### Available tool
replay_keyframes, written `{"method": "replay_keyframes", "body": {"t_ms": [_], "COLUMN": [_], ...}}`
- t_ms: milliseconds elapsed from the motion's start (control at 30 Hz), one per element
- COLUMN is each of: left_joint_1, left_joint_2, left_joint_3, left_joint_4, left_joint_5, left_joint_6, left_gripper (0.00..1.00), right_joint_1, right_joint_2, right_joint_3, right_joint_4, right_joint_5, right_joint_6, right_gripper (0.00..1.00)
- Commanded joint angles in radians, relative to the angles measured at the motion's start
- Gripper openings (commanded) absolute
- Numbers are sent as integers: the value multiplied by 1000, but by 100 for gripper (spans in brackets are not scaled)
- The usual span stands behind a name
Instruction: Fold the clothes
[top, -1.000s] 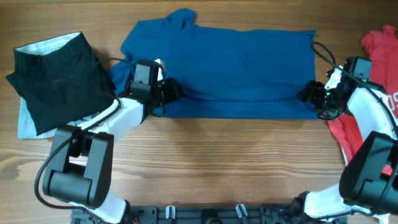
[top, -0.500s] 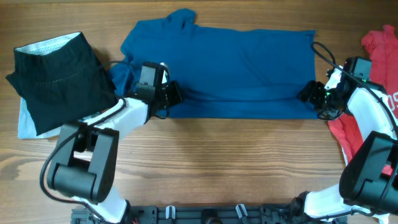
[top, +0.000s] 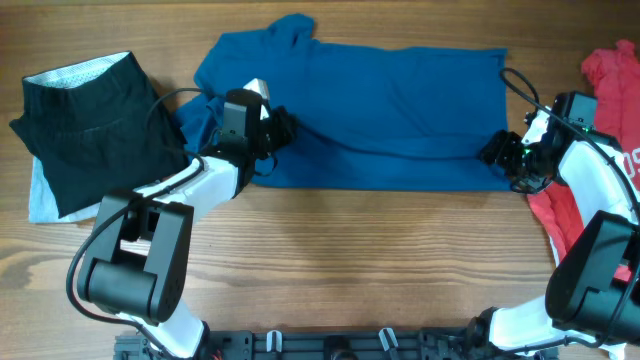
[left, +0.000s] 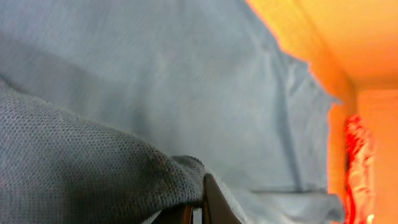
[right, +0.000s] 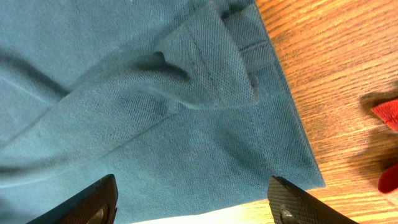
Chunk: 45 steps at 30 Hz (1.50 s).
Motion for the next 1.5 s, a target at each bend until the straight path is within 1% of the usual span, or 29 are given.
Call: {"method": "replay_keyframes", "body": {"t_ms": [0, 100, 300, 600, 900, 1133, 1267, 1333, 1400, 1467], "left_joint_1": [1, 1, 1, 1, 1, 1, 1, 1, 1, 1], "left_joint_2": [6, 6, 6, 6, 6, 6, 6, 6, 6, 6], "left_joint_3": [2, 2, 2, 2, 2, 2, 2, 2, 2, 2], "left_joint_4": [37, 34, 1, -60, -76, -82, -82, -82, -82, -82], "left_joint_5": [-34, -66, -70, -69, -69, -69, -69, -69, -69, -69], "left_joint_6": [-80, -83, -83, -83, -83, -83, -83, -83, -83, -83], "left_gripper": [4, 6, 6, 6, 6, 6, 6, 6, 6, 6], "right_joint_1": [8, 8, 8, 8, 8, 8, 8, 8, 9, 9], "right_joint_2": [13, 13, 13, 13, 13, 23, 66, 91, 107, 109], "right_joint_3": [-2, -2, -16, -116, -126, -126, -126, -126, -126, -126], "right_joint_4": [16, 37, 75, 238, 351, 393, 404, 404, 405, 407], "right_joint_5": [6, 6, 15, 36, 48, 61, 61, 44, 18, 5], "right_joint_6": [-10, -11, -9, 28, 28, 36, 35, 35, 35, 36], "right_gripper": [76, 76, 75, 75, 73, 71, 70, 63, 51, 43]}}
